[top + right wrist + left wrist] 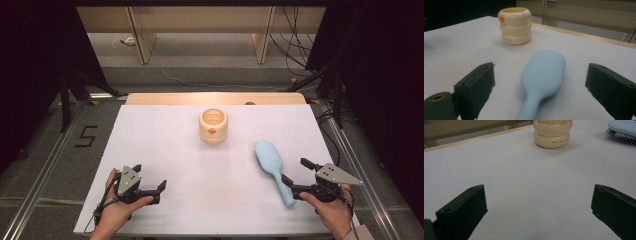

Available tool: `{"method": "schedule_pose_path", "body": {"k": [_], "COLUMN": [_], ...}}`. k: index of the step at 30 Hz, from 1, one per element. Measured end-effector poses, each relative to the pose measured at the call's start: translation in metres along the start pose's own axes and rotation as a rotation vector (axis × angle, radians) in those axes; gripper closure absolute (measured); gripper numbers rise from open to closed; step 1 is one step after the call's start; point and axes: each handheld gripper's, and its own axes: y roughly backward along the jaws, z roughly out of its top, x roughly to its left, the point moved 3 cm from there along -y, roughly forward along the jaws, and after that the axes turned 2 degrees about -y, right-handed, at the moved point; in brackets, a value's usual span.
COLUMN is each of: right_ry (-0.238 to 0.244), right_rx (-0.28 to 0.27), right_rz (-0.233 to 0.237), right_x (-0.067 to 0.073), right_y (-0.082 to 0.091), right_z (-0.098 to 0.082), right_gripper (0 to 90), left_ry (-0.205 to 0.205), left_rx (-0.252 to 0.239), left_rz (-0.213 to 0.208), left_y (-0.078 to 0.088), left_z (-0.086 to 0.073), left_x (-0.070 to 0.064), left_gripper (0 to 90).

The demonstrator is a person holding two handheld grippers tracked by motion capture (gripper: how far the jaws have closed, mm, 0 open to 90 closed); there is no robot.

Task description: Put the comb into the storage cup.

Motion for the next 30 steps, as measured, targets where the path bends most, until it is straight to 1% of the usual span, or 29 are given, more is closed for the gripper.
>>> {"method": "schedule_pose_path", "body": {"k": [8, 12, 15, 18, 20, 21, 22, 23, 25, 27, 28, 30], "right_ry": [-0.003, 0.017, 0.036, 0.056, 0.060, 0.066, 0.071, 0.071, 0.098, 0.114, 0.126, 0.163], "right_rx": [-0.006, -0.006, -0.013, -0.006, -0.001, 0.001, 0.005, 0.005, 0.006, 0.025, 0.050, 0.089], "right_rz": [-0.005, 0.000, 0.001, 0.010, 0.023, 0.025, 0.029, 0.029, 0.041, 0.091, 0.127, 0.141], "right_x": [0.000, 0.002, 0.005, 0.008, 0.009, 0.010, 0.011, 0.011, 0.015, 0.019, 0.021, 0.025], "right_y": [0.001, 0.000, -0.003, -0.006, -0.008, -0.008, -0.009, -0.009, -0.010, -0.011, -0.012, -0.013], "right_z": [0.000, 0.003, 0.007, 0.008, 0.008, 0.009, 0.009, 0.009, 0.012, 0.014, 0.014, 0.015], "right_gripper": [9.9, 10.1, 12.8, 14.8, 16.2, 17.7, 22.1, 22.1, 42.0, 63.5, 77.0, 89.9], "left_ry": [-0.004, -0.001, -0.003, -0.002, 0.001, 0.001, 0.001, 0.001, 0.001, -0.003, -0.002, -0.004], "left_rx": [-0.001, -0.002, -0.001, 0.000, -0.001, 0.000, 0.000, 0.000, 0.000, 0.000, 0.001, 0.001], "left_rz": [-0.008, -0.008, -0.010, -0.009, -0.009, -0.009, -0.009, -0.008, -0.007, -0.007, -0.007, -0.005], "left_y": [-0.001, -0.001, -0.001, -0.001, -0.002, -0.002, -0.002, -0.002, -0.002, -0.002, -0.002, -0.001], "left_z": [0.000, 0.000, 0.000, 0.000, 0.000, 0.000, 0.000, 0.000, 0.000, 0.000, 0.000, 0.000], "left_x": [-0.001, -0.001, -0.002, -0.001, -0.001, -0.001, -0.001, -0.001, -0.001, -0.001, -0.001, 0.000], "left_gripper": [0.0, 0.0, 0.0, 0.0, 0.0, 0.0, 0.0, 0.0, 0.0, 0.0, 0.0, 0.0]}}
